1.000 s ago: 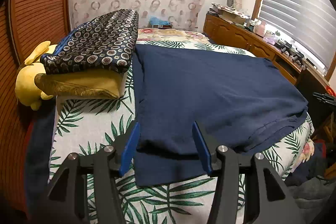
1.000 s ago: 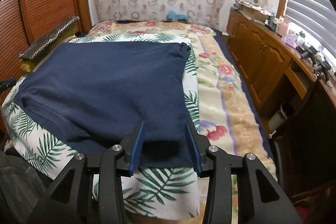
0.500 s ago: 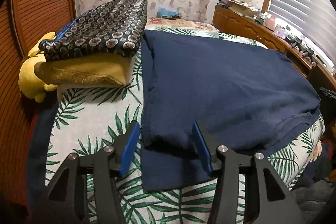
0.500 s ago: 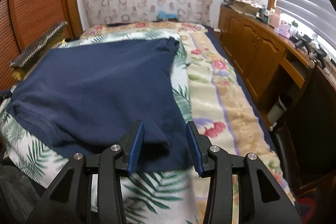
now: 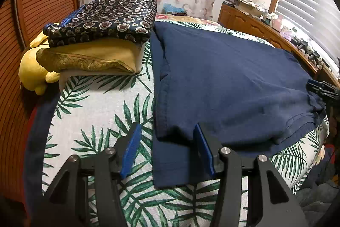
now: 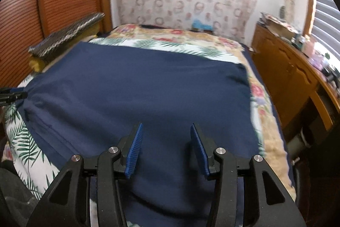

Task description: Fold small clothes

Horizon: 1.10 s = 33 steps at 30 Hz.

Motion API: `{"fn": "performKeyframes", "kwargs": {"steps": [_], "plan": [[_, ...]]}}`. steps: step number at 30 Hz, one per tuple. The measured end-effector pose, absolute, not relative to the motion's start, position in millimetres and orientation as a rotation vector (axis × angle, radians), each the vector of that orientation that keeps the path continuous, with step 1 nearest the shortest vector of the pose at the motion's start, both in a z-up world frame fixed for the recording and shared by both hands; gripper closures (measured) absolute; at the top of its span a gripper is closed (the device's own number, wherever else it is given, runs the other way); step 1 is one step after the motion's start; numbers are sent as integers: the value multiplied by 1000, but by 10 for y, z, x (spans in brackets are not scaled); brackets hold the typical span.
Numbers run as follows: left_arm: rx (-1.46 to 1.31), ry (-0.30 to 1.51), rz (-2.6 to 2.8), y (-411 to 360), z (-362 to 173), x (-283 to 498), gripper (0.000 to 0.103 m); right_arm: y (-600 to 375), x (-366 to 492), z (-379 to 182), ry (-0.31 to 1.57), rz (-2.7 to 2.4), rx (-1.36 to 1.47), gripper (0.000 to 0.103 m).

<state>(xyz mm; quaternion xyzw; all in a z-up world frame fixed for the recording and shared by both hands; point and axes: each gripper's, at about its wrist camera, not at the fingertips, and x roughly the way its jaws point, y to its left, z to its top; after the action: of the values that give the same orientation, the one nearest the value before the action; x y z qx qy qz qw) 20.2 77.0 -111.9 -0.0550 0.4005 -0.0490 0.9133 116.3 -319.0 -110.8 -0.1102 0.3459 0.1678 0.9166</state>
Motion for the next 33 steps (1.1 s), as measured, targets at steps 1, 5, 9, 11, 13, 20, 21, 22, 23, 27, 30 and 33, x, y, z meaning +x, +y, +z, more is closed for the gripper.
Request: {"fn": "performKeyframes", "kwargs": {"steps": [1,5,9,11,13,20,21,22,23,27,30,33], "plan": [[-113,825,-101,775,-1118,205,52,-3125,1199,-1140,717,356,-237,56],[-116,823,-101,790,-1126,191,52,-3000,1258,-1232,737,379,-259,56],[-139,819,-102,826,-1124,167,52,-2931,1330,-1340,775,383,-280,56],[-156,817,-105,831,-1122,144,52,-2939,1335,-1355,791,386,-281,56],[-178,816,-114,830,-1117,130,52,-2946,1355,-1369,803,391,-269,53],[-188,817,-126,781,-1113,149,52,-2983,1387,-1379,815,407,-236,50],[-189,816,-127,770,-1111,152,52,-2981,1382,-1379,813,405,-239,50],[-191,816,-130,761,-1109,161,52,-2969,1382,-1383,813,404,-240,50],[-192,815,-134,754,-1110,171,52,-2967,1385,-1384,813,404,-239,50],[-178,805,-144,733,-1120,195,67,-2972,1389,-1379,814,405,-234,49],[-146,796,-126,731,-1130,199,79,-2977,1389,-1379,814,406,-233,49],[-151,802,-136,750,-1130,209,95,-2977,1389,-1379,814,406,-233,49]]}}
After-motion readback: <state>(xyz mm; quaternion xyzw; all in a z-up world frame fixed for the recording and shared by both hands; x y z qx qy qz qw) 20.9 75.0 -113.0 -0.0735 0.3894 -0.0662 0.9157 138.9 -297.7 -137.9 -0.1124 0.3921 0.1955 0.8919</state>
